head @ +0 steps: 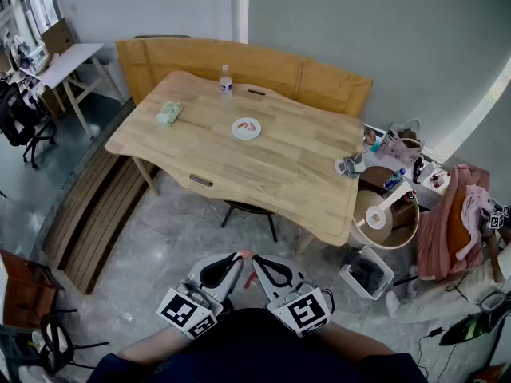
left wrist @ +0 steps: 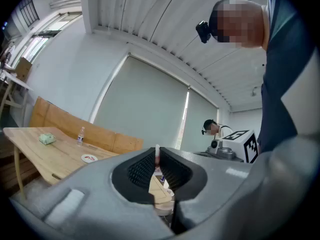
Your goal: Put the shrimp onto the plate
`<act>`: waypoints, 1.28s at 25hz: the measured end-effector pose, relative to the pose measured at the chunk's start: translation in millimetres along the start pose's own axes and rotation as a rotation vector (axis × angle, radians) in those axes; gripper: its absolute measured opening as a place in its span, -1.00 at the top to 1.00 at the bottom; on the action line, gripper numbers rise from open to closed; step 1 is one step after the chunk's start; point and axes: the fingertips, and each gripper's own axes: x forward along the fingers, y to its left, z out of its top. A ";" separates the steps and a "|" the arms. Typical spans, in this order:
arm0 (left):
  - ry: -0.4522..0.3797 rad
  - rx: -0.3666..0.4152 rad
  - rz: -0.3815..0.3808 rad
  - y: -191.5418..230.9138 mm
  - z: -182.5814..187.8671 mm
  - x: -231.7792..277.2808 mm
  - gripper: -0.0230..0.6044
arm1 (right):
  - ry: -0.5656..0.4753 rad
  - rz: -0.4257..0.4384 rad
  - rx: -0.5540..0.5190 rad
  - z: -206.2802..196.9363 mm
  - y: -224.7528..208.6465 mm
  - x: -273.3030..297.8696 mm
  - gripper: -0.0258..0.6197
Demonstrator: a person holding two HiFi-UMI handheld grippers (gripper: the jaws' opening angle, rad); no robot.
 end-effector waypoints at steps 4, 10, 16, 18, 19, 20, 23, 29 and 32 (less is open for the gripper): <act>0.000 0.000 0.004 -0.7 -1.0 2.6 0.82 | 0.000 0.011 -0.014 -1.1 -1.0 -0.2 0.89; -0.005 -0.002 0.019 -5.1 -4.2 10.9 0.82 | -0.003 0.032 0.002 -4.1 -8.0 -5.3 0.89; -0.010 0.004 0.044 -12.3 -3.9 20.9 0.82 | -0.027 0.036 0.023 -4.9 -23.2 -14.1 0.89; -0.009 0.010 0.059 -15.0 -5.0 24.0 0.82 | -0.031 0.040 0.025 -6.9 -27.9 -18.2 0.89; -0.011 0.011 0.068 -16.1 -5.8 25.5 0.82 | -0.029 0.044 0.027 -9.4 -30.5 -20.1 0.89; -0.014 0.012 0.079 -16.8 -6.5 26.9 0.82 | -0.025 0.048 0.030 -12.5 -33.1 -21.7 0.89; -0.021 0.006 0.114 -17.2 -10.1 30.9 0.82 | -0.030 0.072 0.026 -15.4 -37.7 -23.5 0.89; -0.034 -0.006 0.161 -6.1 -15.5 39.6 0.82 | -0.021 0.099 0.046 -25.6 -47.7 -19.4 0.89; -0.041 -0.010 0.159 12.0 -12.5 50.1 0.82 | -0.017 0.095 0.040 -25.2 -58.6 -2.5 0.89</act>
